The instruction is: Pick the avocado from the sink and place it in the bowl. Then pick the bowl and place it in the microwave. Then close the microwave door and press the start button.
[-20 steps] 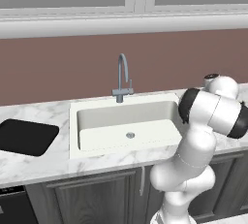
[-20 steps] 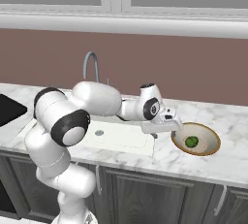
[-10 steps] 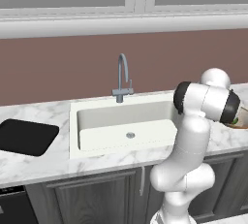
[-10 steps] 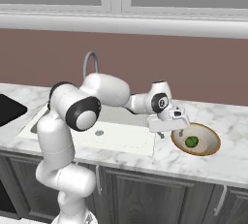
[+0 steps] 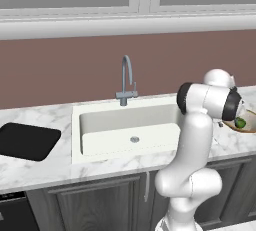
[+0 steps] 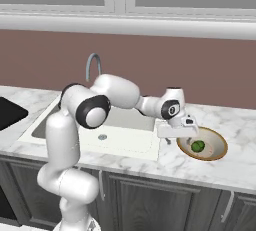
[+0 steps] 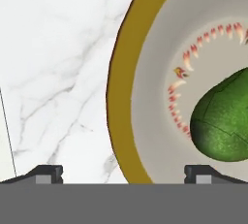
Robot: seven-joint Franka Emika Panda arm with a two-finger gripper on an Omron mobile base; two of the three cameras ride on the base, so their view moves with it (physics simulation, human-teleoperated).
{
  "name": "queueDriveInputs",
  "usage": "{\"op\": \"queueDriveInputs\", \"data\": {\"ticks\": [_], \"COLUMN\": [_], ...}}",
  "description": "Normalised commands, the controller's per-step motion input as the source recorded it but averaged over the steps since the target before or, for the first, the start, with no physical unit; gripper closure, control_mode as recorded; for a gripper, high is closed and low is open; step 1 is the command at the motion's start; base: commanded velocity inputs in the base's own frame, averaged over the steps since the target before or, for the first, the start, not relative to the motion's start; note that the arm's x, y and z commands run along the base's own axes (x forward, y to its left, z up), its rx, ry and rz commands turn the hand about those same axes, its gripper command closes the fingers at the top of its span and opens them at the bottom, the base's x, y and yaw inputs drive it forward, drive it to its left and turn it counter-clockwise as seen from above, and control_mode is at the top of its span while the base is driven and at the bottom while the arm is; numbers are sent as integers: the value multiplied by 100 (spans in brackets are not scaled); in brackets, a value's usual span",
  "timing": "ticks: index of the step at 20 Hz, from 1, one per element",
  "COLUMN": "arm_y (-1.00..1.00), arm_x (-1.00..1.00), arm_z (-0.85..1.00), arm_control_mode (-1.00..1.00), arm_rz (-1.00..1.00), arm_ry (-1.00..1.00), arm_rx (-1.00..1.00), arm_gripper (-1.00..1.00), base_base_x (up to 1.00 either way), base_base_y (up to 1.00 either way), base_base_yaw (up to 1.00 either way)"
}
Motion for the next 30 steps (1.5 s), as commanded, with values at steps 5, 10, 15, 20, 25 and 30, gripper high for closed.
{"op": "queueDriveInputs", "data": {"ticks": [5, 10, 15, 20, 25, 30], "arm_y": [0, 0, 0, 0, 0, -3], "arm_x": [5, 2, 0, 1, 6, 6], "arm_z": [-13, -7, -10, -20, -14, -6], "arm_control_mode": [-100, -100, -100, -100, -100, -100], "arm_rz": [4, 6, 5, 5, 4, 1], "arm_ry": [0, 0, -1, -4, -4, -2], "arm_rx": [6, 0, 0, 0, 0, 0], "arm_gripper": [-100, -100, -100, -100, -100, 100], "base_base_x": [0, 0, 0, 0, 0, 0], "base_base_y": [0, 0, 0, 0, 0, 0], "base_base_yaw": [0, 0, 0, 0, 0, 0]}}
